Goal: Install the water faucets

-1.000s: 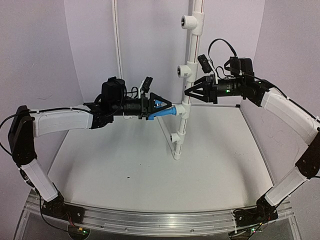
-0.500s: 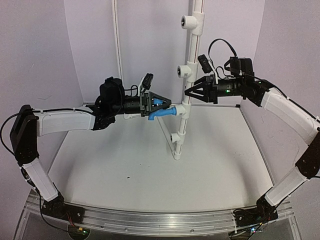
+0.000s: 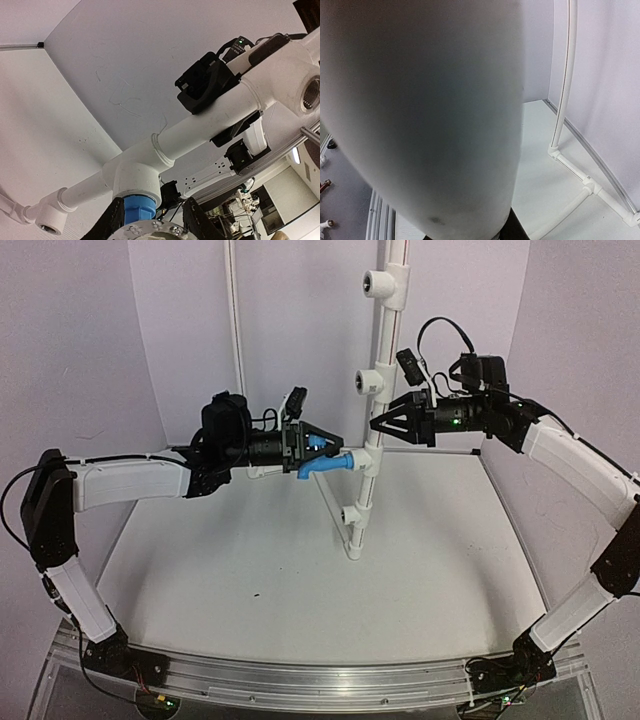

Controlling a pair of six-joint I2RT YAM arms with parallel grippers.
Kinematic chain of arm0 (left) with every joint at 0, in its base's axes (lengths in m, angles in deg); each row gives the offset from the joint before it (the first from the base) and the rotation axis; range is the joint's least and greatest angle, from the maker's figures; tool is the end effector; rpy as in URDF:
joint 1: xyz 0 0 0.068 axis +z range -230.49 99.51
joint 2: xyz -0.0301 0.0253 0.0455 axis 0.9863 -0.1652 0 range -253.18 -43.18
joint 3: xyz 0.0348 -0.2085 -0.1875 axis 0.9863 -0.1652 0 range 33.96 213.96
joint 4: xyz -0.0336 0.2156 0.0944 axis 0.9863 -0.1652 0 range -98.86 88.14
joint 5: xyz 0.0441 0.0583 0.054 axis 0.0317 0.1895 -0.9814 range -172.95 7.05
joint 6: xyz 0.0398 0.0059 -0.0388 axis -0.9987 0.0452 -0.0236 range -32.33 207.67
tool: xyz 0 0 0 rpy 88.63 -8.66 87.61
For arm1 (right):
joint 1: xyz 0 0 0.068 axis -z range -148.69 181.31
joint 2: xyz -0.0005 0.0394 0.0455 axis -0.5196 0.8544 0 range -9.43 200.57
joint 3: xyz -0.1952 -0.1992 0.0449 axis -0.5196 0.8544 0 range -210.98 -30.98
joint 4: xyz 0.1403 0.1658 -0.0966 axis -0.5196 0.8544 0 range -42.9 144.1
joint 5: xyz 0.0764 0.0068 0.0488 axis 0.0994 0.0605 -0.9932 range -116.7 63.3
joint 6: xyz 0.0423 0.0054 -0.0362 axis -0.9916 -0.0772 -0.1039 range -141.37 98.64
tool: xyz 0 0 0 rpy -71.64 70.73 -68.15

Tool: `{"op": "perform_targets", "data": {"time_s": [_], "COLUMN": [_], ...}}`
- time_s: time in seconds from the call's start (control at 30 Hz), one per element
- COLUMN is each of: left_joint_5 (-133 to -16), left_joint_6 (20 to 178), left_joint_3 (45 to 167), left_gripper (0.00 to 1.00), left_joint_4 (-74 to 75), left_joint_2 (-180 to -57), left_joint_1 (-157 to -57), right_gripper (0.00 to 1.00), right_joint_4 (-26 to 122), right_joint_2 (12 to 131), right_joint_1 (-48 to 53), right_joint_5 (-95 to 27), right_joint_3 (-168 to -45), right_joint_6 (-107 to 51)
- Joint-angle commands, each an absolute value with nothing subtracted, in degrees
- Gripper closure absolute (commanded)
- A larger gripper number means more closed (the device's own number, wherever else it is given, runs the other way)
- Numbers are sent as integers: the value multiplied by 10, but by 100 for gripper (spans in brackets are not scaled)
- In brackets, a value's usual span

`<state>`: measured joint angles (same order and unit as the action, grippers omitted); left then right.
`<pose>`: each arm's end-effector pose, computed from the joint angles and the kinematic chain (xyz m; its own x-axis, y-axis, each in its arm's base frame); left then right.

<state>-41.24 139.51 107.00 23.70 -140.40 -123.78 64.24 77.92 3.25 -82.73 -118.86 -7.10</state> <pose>0.2605 -0.2806 0.3528 -0.7724 -0.0789 -0.6302 0.6292 0.0410 -0.7762 0.2655 0.1778 0.4219 -0.0069 -0.1597 -0.9871 -0.9966 0.0824 -0.0063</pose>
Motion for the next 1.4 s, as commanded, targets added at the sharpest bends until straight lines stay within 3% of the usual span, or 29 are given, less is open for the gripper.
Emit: {"op": "perform_targets", "data": {"time_s": [0.0, 0.4, 0.47, 0.73, 0.97, 1.03, 1.3, 1.37], "left_joint_5": [-452, -422, -422, -480, -502, -503, -531, -554], "left_joint_6": [1582, 1746, 1727, 1578, 1520, 1510, 1477, 1459], "left_joint_3": [1073, 1045, 1051, 1079, 1065, 1061, 1034, 1034], "left_gripper": [100, 98, 91, 41, 6, 1, 0, 0], "left_joint_4": [195, 278, 272, 149, 131, 136, 141, 110], "left_joint_2": [-1426, -1460, -1459, -1399, -1357, -1347, -1301, -1288], "left_joint_1": [-1222, -1210, -1210, -1207, -1200, -1200, -1198, -1195], "right_gripper": [100, 100, 100, 100, 100, 100, 100, 85], "right_joint_4": [739, 740, 740, 740, 740, 740, 740, 740], "right_joint_2": [787, 784, 783, 781, 785, 785, 786, 786], "right_joint_1": [26, 26, 26, 26, 26, 26, 26, 26], "right_joint_5": [-844, -843, -842, -841, -842, -842, -843, -843], "right_joint_3": [-1187, -1188, -1187, -1186, -1187, -1186, -1188, -1188], "right_joint_6": [-135, -135, -135, -133, -133, -133, -131, -131]}}
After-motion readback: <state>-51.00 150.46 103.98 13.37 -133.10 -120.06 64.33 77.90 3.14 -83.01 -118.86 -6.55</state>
